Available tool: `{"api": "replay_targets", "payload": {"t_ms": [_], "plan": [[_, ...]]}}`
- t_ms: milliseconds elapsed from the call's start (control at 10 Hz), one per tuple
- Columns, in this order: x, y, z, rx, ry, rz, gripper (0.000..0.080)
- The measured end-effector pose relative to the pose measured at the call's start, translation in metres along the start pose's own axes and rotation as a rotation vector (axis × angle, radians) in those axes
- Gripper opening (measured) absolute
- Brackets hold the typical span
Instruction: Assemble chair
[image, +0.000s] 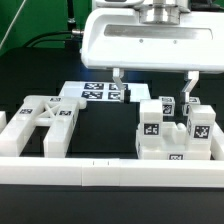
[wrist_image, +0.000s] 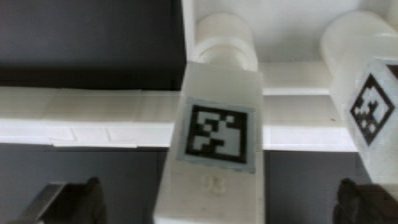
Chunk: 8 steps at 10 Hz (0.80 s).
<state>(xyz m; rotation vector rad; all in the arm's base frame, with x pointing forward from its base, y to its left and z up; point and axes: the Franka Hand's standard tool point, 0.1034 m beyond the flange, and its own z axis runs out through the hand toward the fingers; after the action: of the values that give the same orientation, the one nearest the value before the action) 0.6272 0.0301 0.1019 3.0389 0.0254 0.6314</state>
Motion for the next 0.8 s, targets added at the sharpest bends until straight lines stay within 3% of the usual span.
{"api": "replay_targets", "payload": {"t_ms": [200, 500, 600, 800], "plan": [[0.01, 0.004, -0.007, 0.004, -0.012, -0.005, 0.0649], [0.007, 0.003, -0.005, 0.007, -0.04, -0.006, 0.0649], [-0.002, 0.004, -0.002, 0.018, -0.153, -0.001, 0.0649], [0.006, 0.008, -0.001, 0.03, -0.266, 0.001, 0.0649]]}}
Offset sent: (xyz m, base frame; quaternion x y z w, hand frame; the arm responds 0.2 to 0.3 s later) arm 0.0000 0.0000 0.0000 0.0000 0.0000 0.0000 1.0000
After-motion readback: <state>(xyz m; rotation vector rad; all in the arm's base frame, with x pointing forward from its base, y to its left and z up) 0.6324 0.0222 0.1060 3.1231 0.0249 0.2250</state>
